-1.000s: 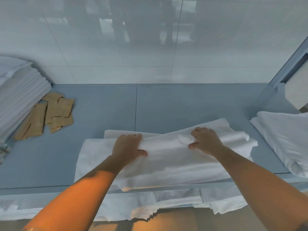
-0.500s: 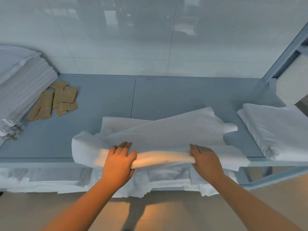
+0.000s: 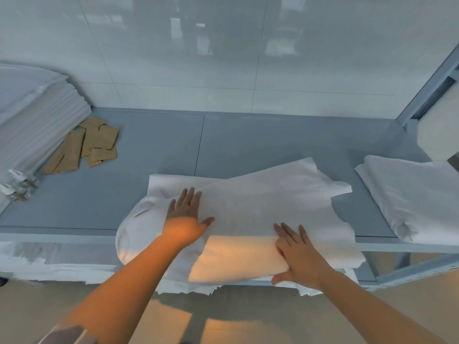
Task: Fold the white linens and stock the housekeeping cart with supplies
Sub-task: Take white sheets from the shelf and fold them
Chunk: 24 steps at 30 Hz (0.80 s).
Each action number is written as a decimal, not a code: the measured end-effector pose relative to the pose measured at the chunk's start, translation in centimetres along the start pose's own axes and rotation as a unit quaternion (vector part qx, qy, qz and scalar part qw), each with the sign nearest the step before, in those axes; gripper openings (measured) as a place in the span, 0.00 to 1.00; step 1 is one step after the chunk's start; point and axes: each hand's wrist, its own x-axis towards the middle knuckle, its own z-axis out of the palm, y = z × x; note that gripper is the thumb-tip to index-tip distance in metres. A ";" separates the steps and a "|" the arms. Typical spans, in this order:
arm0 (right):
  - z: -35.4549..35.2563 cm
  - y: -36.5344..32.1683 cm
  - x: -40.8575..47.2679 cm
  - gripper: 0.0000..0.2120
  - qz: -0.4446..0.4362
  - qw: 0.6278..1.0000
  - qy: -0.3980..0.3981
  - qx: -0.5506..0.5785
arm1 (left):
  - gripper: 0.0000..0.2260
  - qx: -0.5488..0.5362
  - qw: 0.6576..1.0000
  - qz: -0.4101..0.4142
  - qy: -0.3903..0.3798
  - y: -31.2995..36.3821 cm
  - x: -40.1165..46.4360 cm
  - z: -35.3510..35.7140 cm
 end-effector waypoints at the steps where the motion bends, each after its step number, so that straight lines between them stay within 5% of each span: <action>1: 0.1 0.1 0.1 0.44 -0.018 1.000 0.000 -0.001 | 0.39 0.009 1.000 -0.010 -0.025 -0.2 1.3 0.2; 6: -0.9 0.5 3.8 0.34 0.006 0.993 0.062 0.104 | 0.46 0.056 0.996 -0.005 -0.066 -0.3 4.3 2.5; 10: -4.8 1.7 11.9 0.29 0.056 0.989 0.109 0.082 | 0.50 0.052 0.997 0.001 -0.053 -0.6 5.2 3.3; 15: -8.7 3.5 20.7 0.47 0.087 0.994 -0.053 0.041 | 0.55 0.048 0.998 0.013 -0.035 -0.9 6.3 3.8; 18: -9.8 3.1 21.7 0.37 0.076 0.994 -0.077 -0.003 | 0.57 0.046 0.999 0.017 -0.021 -1.0 6.4 4.0; 21: -9.8 2.3 19.7 0.22 0.019 0.998 0.022 -0.047 | 0.58 0.048 0.999 0.018 0.015 -0.9 5.9 4.1; 24: -8.0 1.1 15.3 0.16 -0.054 0.968 0.208 -0.134 | 0.56 0.046 0.997 0.033 0.046 -0.7 5.1 3.5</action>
